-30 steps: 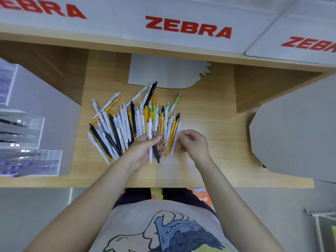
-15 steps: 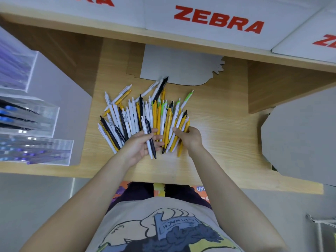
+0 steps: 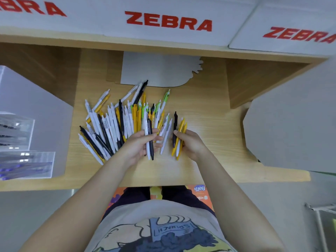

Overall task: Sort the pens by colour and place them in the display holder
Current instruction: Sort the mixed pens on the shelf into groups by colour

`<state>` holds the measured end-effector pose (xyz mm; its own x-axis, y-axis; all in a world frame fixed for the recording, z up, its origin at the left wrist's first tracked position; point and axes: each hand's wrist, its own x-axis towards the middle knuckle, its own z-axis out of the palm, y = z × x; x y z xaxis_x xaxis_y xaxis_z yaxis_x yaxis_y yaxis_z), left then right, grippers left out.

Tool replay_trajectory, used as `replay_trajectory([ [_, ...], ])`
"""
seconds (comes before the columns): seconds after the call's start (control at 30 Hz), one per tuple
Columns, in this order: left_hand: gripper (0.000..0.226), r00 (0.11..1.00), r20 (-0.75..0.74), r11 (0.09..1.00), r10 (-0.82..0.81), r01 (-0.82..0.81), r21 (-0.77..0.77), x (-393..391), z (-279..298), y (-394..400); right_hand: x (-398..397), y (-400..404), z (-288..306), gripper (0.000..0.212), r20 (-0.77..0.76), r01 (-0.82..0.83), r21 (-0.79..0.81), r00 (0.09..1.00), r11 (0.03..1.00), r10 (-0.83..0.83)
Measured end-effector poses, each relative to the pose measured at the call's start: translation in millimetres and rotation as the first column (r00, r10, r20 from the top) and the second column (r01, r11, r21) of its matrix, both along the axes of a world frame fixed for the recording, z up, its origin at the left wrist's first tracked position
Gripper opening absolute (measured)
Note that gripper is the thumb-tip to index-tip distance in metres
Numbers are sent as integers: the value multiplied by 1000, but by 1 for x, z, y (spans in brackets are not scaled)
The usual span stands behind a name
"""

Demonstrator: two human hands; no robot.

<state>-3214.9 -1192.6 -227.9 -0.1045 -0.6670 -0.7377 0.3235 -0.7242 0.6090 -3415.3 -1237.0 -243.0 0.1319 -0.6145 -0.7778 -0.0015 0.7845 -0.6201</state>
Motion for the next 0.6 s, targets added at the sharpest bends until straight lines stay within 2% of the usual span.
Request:
replay_trajectory([
  [0.1,23,999,26,1000,-24,24,1,-32,0,-15,-31,-1,6,3,137,126,26,982,992,-128],
  [0.2,26,998,20,998,-56,56,9,-65,-4,-31,-59,-2,11,7,178,196,35,964,980,-199],
  [0.4,35,994,30,993,-101,99,56,-109,-23,-52,-98,-20,5,7,-110,200,-116,971,973,-213],
  [0.5,32,990,113,995,-83,77,62,-108,-33,-52,-98,-39,-1,8,-158,233,-167,953,958,-259],
  [0.6,26,988,151,998,21,-29,53,-99,-38,-50,-94,-54,-8,15,-197,288,-185,926,940,-322],
])
